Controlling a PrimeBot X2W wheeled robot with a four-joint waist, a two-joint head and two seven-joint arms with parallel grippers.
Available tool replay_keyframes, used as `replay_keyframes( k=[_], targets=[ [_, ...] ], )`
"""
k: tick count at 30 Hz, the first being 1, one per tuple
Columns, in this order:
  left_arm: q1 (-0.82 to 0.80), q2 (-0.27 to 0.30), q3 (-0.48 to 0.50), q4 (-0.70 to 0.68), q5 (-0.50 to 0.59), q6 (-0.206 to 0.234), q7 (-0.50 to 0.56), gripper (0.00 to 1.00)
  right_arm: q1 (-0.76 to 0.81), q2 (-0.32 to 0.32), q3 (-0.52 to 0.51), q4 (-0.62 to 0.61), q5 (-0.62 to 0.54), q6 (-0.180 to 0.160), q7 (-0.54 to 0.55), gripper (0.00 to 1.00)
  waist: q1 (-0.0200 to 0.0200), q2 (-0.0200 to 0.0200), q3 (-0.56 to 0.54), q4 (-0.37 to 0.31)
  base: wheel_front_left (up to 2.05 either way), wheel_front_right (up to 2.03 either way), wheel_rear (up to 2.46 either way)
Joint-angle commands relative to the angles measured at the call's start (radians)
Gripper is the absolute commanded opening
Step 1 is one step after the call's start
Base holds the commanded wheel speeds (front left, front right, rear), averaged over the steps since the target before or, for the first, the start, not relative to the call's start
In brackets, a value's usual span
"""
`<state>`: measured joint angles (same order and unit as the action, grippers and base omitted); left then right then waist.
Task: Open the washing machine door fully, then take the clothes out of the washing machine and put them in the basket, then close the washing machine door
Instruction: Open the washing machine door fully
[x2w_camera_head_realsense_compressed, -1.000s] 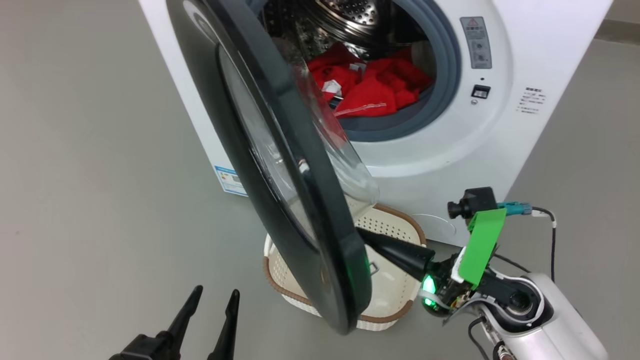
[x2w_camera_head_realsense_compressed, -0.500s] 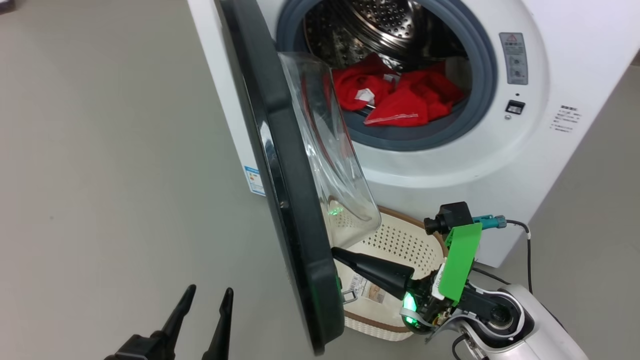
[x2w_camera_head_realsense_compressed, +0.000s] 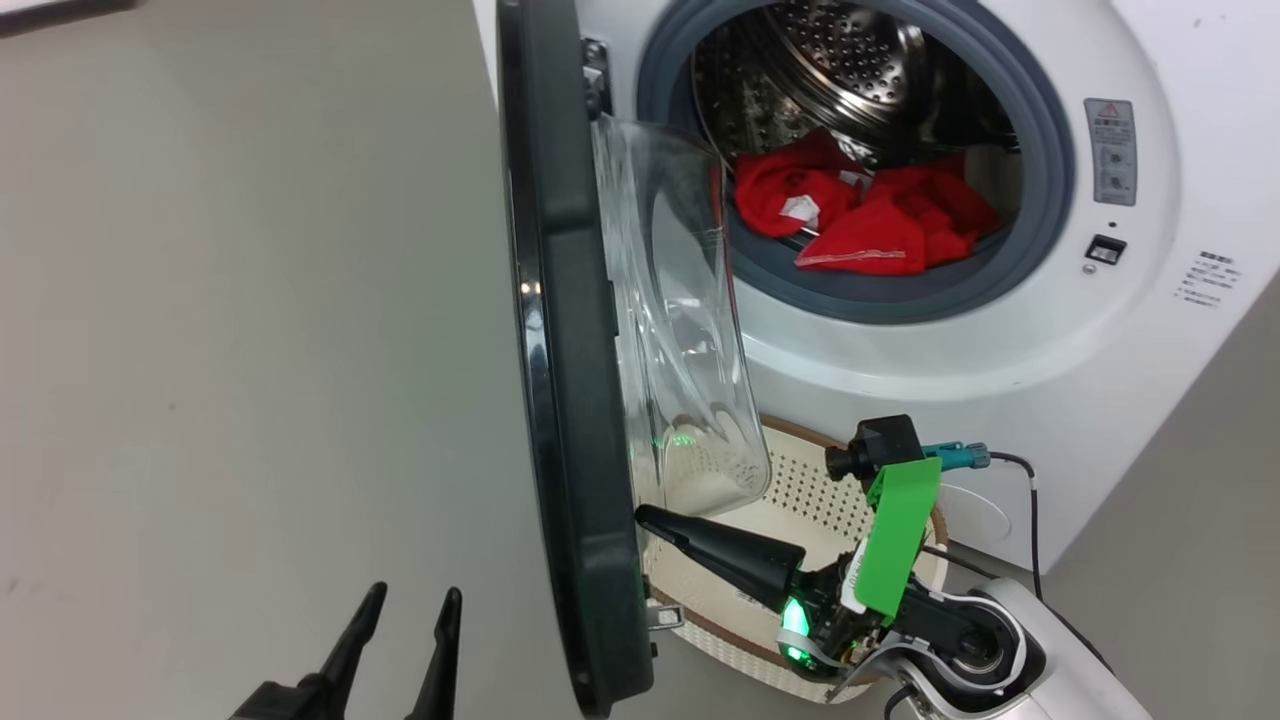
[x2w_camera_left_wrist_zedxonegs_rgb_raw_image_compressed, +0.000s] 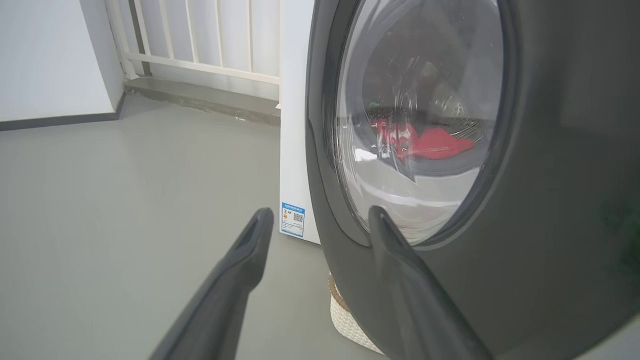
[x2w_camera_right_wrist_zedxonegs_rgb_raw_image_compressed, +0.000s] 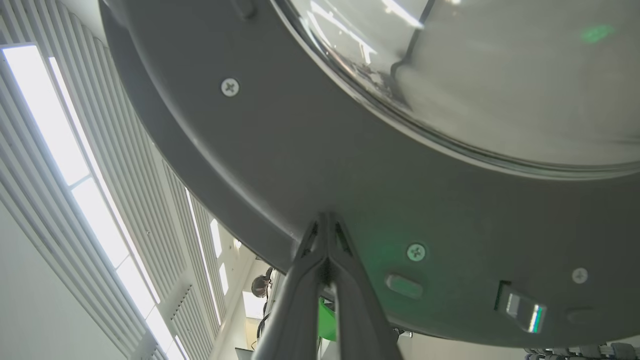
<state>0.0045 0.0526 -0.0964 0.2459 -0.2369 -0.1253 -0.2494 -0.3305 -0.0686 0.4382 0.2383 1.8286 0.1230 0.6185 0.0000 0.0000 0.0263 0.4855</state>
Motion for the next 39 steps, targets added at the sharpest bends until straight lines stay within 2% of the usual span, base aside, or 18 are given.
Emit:
replay_keyframes(
  k=[1, 17, 19, 20, 21, 22, 39],
  targets=[
    [-0.013, 0.007, 0.037, -0.022, 0.017, -0.005, -0.012, 1.0, -0.006, 0.018, 0.024, -0.036, 0.012, 0.008, -0.007, 0.0, 0.0, 0.0, -0.005, 0.012, 0.0, 0.0, 0.0],
    [-0.002, 0.002, 0.049, -0.034, 0.021, -0.005, -0.012, 1.0, -0.012, 0.018, 0.047, -0.033, 0.01, 0.008, -0.046, 0.02, 0.0, 0.0, -0.007, 0.016, 0.0, 0.0, 0.0],
    [-0.001, 0.002, 0.049, -0.034, 0.02, -0.005, -0.012, 1.0, -0.008, 0.018, 0.041, -0.031, -0.004, 0.008, -0.059, 0.37, 0.0, 0.0, -0.006, 0.01, 0.0, 0.0, 0.0],
    [-0.002, 0.002, 0.047, -0.034, 0.02, -0.005, -0.012, 1.0, -0.006, 0.018, 0.038, -0.03, -0.011, 0.008, -0.066, 0.47, 0.0, 0.0, -0.005, 0.007, 0.0, 0.0, 0.0],
    [-0.002, 0.002, 0.046, -0.034, 0.019, -0.005, -0.012, 1.0, -0.003, 0.018, 0.035, -0.029, -0.017, 0.008, -0.071, 0.71, 0.0, 0.0, -0.003, 0.003, 0.0, 0.0, 0.0],
    [-0.002, 0.002, 0.048, -0.035, 0.018, -0.005, -0.012, 1.0, 0.0, 0.018, 0.032, -0.026, -0.025, 0.008, -0.077, 0.99, 0.0, 0.0, -0.002, -0.002, 0.0, 0.0, 0.0],
    [-0.01, 0.001, 0.066, -0.037, 0.01, -0.005, -0.012, 1.0, 0.118, 0.007, -0.088, 0.046, -0.198, 0.008, -0.194, 1.0, 0.0, 0.0, 0.011, -0.065, 0.0, 0.0, 0.0]
  ],
)
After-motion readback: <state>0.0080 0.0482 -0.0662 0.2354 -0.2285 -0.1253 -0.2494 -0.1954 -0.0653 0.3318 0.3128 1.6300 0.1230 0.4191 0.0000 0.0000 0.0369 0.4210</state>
